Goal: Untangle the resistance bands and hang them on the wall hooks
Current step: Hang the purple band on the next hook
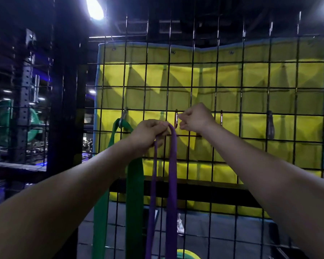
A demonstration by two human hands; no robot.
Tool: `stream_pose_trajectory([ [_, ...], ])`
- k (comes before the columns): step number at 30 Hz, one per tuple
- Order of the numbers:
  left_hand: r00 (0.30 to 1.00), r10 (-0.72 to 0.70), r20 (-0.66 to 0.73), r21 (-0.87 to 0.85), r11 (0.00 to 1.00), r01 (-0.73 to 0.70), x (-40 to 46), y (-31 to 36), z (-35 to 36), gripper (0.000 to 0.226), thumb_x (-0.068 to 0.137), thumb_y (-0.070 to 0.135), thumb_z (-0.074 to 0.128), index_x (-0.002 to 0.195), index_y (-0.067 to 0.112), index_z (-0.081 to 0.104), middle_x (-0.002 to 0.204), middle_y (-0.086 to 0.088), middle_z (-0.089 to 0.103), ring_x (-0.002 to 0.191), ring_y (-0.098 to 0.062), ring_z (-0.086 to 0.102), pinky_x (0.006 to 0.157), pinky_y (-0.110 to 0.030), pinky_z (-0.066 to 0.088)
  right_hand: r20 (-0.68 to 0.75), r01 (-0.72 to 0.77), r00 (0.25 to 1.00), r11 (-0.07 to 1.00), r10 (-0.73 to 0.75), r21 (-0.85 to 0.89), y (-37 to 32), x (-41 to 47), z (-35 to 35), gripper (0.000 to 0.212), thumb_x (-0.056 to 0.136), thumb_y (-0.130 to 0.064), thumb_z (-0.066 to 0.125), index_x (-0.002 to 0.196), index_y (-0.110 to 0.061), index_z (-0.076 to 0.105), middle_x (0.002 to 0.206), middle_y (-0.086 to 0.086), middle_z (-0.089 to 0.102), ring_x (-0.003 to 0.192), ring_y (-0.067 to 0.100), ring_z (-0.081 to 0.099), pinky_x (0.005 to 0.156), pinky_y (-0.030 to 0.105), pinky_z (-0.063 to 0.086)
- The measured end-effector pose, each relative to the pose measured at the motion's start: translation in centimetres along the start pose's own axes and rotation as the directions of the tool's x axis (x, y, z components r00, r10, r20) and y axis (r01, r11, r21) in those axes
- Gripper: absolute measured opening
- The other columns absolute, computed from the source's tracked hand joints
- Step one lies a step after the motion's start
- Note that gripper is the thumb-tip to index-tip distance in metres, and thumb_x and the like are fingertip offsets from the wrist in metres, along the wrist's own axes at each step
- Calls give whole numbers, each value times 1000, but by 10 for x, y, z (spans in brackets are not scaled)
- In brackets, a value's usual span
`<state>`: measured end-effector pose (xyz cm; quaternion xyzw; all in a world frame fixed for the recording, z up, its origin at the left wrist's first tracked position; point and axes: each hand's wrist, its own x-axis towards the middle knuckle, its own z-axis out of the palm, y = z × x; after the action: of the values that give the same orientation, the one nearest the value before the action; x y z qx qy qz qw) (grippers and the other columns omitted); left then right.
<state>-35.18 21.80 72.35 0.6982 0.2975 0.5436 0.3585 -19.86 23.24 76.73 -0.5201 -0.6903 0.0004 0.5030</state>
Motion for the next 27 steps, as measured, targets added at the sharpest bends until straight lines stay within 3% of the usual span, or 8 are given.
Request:
stream_pose_trajectory([
  [2, 1000, -2, -20, -2, 1000, 2, 5, 0, -2, 26, 97, 21, 46, 110, 2, 59, 75, -4, 55, 70, -17, 50, 62, -25, 44, -34, 7, 999, 997, -9, -77, -7, 2, 4, 24, 87, -20, 65, 98, 0, 70, 92, 13, 70, 87, 25, 66, 72, 31, 51],
  [5, 999, -18, -45, -8, 1000, 18, 13, -1, -5, 24, 97, 20, 47, 111, 6, 59, 77, -2, 57, 76, -10, 55, 70, -25, 48, -80, -98, 992, 994, 94, -53, -11, 11, 13, 27, 85, -25, 67, 99, -2, 68, 96, 14, 70, 91, 29, 67, 81, 38, 55],
  [9, 999, -13, -33, -40, 999, 12, 18, -3, -6, 15, 97, 13, 46, 97, 8, 60, 87, -15, 57, 80, -20, 53, 67, -25, 43, -127, -225, 963, 969, 237, 100, -11, 19, 25, 31, 80, -27, 72, 98, -3, 65, 97, 16, 70, 90, 33, 68, 80, 43, 57],
  [13, 1000, 30, 7, -2, 1000, -30, 21, -1, -6, 16, 96, 10, 45, 102, 4, 59, 87, -15, 54, 80, -20, 50, 65, -24, 41, -60, -289, 946, 914, 318, 286, -13, 17, 22, 26, 79, -18, 72, 89, 5, 64, 90, 21, 68, 87, 35, 67, 81, 45, 57],
  [16, 997, 62, 54, 34, 997, -63, 26, 2, -8, 22, 96, 11, 47, 105, -4, 60, 73, -10, 49, 64, -18, 44, 58, -26, 37, 41, -334, 935, 834, 353, 439, -22, 10, 13, 10, 86, -5, 63, 88, 3, 59, 71, 12, 58, 63, 23, 60, 57, 29, 56],
  [19, 999, 40, 30, 7, 999, -40, 28, 4, -11, 16, 95, 11, 50, 99, 0, 60, 71, -9, 51, 57, -17, 42, 54, -26, 37, 117, -400, 907, 737, 405, 545, -30, 1, 5, 18, 85, -1, 62, 103, 2, 57, 69, 10, 57, 56, 17, 55, 36, 19, 47],
  [25, 999, 32, 6, -24, 999, -32, 28, 9, -15, 13, 93, 10, 52, 83, 11, 61, 84, -12, 59, 77, -22, 53, 68, -28, 46, 126, -460, 877, 736, 463, 497, -34, 0, 3, 17, 83, -16, 69, 79, -4, 56, 70, 7, 60, 59, 15, 60, 52, 22, 52],
  [27, 999, 36, 6, -34, 999, -36, 29, 11, -15, 12, 93, 9, 52, 83, 11, 60, 84, -12, 59, 78, -22, 53, 67, -28, 45, 166, -477, 872, 726, 460, 495, -34, 1, 2, 19, 83, -17, 68, 77, -4, 54, 68, 6, 60, 55, 14, 60, 47, 20, 51],
])
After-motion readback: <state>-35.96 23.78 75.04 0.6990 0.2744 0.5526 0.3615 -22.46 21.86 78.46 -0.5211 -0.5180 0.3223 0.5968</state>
